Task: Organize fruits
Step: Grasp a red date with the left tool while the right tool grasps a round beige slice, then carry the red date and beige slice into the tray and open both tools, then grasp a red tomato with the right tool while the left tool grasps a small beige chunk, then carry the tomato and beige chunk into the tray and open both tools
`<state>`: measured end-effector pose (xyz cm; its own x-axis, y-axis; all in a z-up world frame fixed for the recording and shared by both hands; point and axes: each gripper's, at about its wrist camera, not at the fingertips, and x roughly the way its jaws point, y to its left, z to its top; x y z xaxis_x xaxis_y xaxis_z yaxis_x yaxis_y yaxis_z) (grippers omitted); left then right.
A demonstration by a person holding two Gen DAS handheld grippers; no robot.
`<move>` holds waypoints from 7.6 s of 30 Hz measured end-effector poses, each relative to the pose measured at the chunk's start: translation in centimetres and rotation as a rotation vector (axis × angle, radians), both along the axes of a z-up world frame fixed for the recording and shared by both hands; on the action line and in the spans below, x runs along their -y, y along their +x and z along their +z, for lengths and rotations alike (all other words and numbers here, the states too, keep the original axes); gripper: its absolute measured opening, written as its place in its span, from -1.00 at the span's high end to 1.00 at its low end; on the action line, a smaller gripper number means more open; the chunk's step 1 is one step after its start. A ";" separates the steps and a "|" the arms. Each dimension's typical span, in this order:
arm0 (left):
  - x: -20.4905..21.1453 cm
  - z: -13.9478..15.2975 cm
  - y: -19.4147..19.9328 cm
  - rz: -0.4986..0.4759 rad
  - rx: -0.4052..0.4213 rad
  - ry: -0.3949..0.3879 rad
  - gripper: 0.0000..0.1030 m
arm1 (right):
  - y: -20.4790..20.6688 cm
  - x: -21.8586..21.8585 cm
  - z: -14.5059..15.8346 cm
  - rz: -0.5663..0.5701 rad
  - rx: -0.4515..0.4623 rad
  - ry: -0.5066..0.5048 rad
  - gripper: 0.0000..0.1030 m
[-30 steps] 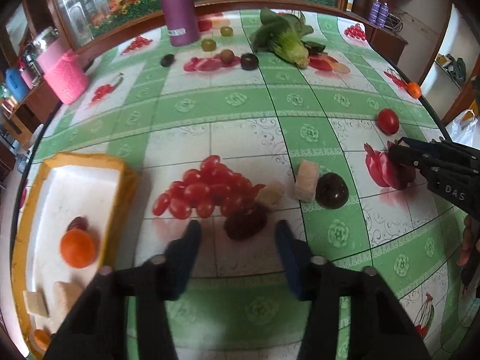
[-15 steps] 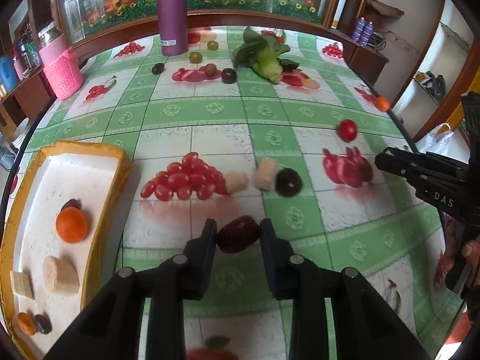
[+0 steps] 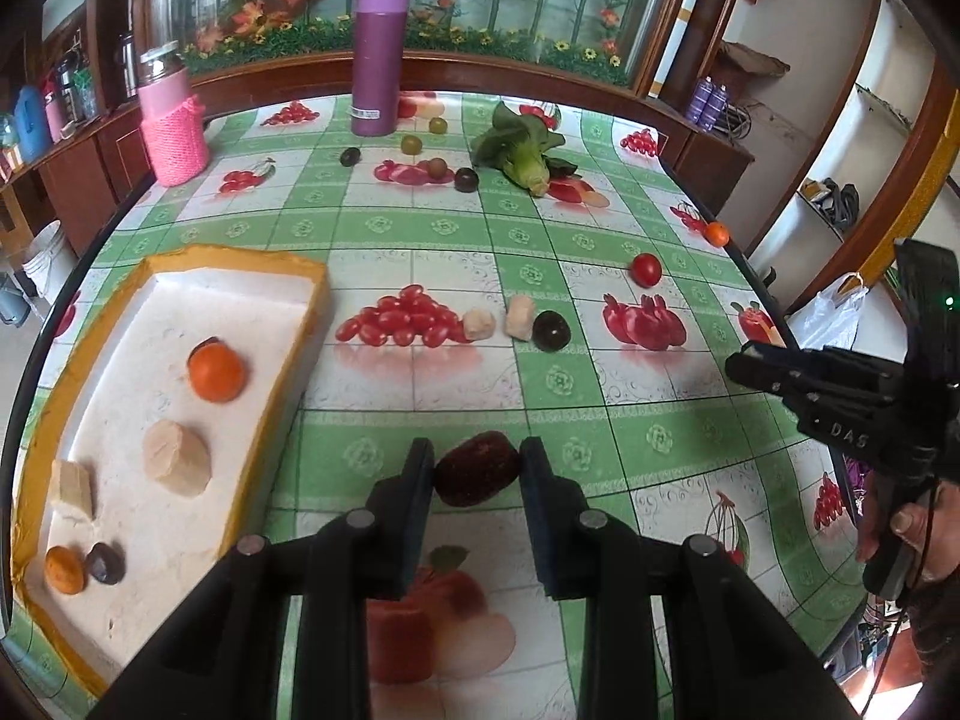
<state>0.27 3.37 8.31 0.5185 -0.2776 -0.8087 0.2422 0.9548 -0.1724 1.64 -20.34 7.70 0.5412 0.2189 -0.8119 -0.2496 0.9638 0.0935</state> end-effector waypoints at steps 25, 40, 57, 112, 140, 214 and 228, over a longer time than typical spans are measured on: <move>-19.3 -0.6 -0.3 0.330 -0.004 0.036 0.38 | 3.8 -23.2 2.4 0.356 0.068 -0.048 0.51; -22.1 -4.2 5.7 0.346 -0.088 0.037 0.38 | 11.9 -32.0 -2.3 0.372 -0.022 -0.093 0.51; -20.9 -6.6 8.6 0.297 -0.121 0.110 0.37 | 14.0 -34.3 -5.3 0.433 -0.088 -0.105 0.51; -6.4 -0.6 0.3 0.144 -0.013 0.111 -0.41 | 1.2 -6.7 -0.7 -0.074 0.055 -0.259 -0.58; 5.1 -4.6 9.0 0.000 -0.080 0.221 -0.42 | 13.3 2.5 -5.3 -0.045 -0.012 -0.119 0.44; -20.0 -4.0 -4.7 0.325 -0.085 -0.038 0.52 | 2.4 -30.0 0.4 0.474 -0.032 -0.003 0.45; -20.2 -6.1 -4.3 0.304 -0.134 -0.018 0.52 | 4.7 -36.5 -4.2 0.579 -0.028 -0.184 0.45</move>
<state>-3.99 23.60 2.22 0.4690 -0.1411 -0.8719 -0.0795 0.9764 -0.2007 6.34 16.16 3.55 0.3541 0.3263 -0.8764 -0.7383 0.6728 -0.0478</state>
